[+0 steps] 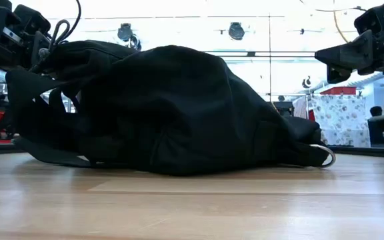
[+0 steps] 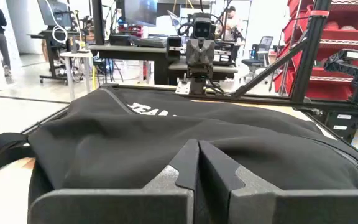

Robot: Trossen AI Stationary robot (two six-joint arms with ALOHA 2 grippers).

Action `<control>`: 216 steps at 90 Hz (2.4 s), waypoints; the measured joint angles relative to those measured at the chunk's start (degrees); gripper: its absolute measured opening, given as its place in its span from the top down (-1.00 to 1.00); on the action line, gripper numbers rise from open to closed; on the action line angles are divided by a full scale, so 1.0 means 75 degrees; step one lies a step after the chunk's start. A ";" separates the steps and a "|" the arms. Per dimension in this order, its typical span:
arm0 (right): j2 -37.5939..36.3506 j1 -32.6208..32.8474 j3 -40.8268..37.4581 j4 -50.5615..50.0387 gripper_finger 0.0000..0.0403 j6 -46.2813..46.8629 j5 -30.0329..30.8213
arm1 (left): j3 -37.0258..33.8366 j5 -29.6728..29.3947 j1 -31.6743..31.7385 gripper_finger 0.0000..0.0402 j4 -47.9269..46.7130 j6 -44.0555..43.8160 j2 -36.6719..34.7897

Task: Unpack backpack

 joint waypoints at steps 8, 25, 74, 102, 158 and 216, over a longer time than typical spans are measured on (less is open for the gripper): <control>-0.0002 0.0000 0.0000 0.0000 1.00 0.0000 -0.0003 | 0.0000 0.0001 0.0000 1.00 0.0000 0.0000 0.0000; -0.0002 0.0002 0.0001 0.0000 1.00 0.0000 -0.0003 | -0.0002 0.0002 0.0000 1.00 0.0000 0.0000 0.0000; 0.0000 0.0003 0.0000 0.0000 1.00 0.0000 -0.0003 | -0.0002 -0.0001 0.0000 1.00 0.0000 0.0000 0.0001; -0.0003 0.0002 0.0001 0.0003 1.00 0.0000 -0.0003 | 0.0000 0.0000 0.0000 1.00 0.0000 0.0000 0.0003; 0.0000 0.0000 0.0000 0.0003 1.00 -0.0458 0.0044 | -0.0001 -0.0001 0.0000 1.00 0.0000 0.0000 0.0002; -0.0003 0.0000 0.0001 0.0023 1.00 -0.0463 0.0065 | -0.0001 -0.0010 0.0000 1.00 0.0052 0.0000 0.0002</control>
